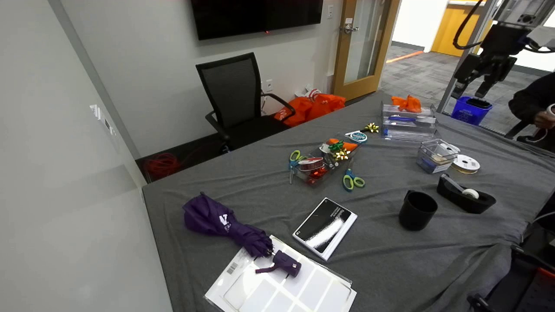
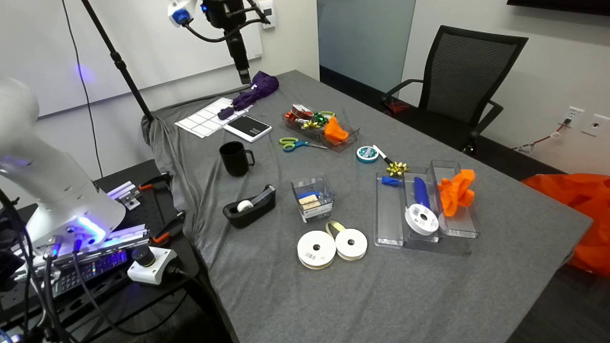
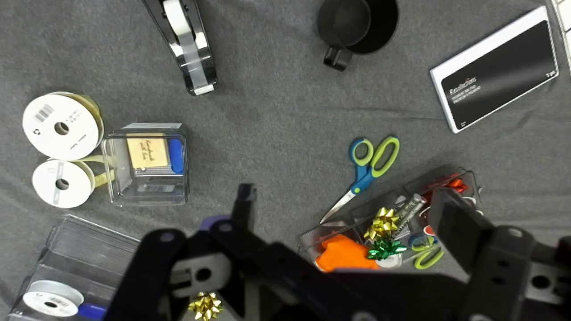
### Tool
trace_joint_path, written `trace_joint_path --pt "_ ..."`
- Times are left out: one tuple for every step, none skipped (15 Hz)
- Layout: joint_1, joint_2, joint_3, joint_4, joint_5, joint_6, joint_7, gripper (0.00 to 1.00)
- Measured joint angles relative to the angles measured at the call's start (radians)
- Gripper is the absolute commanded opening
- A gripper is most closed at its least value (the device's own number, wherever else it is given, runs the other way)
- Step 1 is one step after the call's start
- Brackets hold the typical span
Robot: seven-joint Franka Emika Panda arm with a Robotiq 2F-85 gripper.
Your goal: Unstack the clear containers.
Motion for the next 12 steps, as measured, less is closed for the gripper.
trace_joint_path --pt "-0.002 0.011 -0.003 0.012 -0.001 0.000 -0.013 1.00" --pt "-0.004 0.020 -0.005 0.021 -0.006 0.000 -0.031 1.00" --pt "-0.005 0.026 -0.008 0.029 -0.010 0.000 -0.049 1.00" --pt "-0.007 0.027 -0.011 0.033 -0.011 0.000 -0.062 1.00" --pt "-0.009 0.027 -0.012 0.035 -0.011 0.000 -0.069 1.00" --pt "-0.009 0.027 -0.012 0.036 -0.011 0.000 -0.072 1.00" --pt "-0.009 0.027 -0.012 0.036 -0.011 0.000 -0.073 1.00" --pt "-0.009 0.027 -0.012 0.037 -0.011 0.000 -0.073 1.00" --pt "-0.009 0.027 -0.012 0.037 -0.011 0.000 -0.073 1.00" --pt "-0.009 0.027 -0.012 0.037 -0.011 0.000 -0.073 1.00" --pt "-0.009 0.027 -0.012 0.037 -0.010 0.000 -0.076 1.00" --pt "-0.010 0.030 -0.015 0.036 -0.007 0.003 -0.088 1.00"
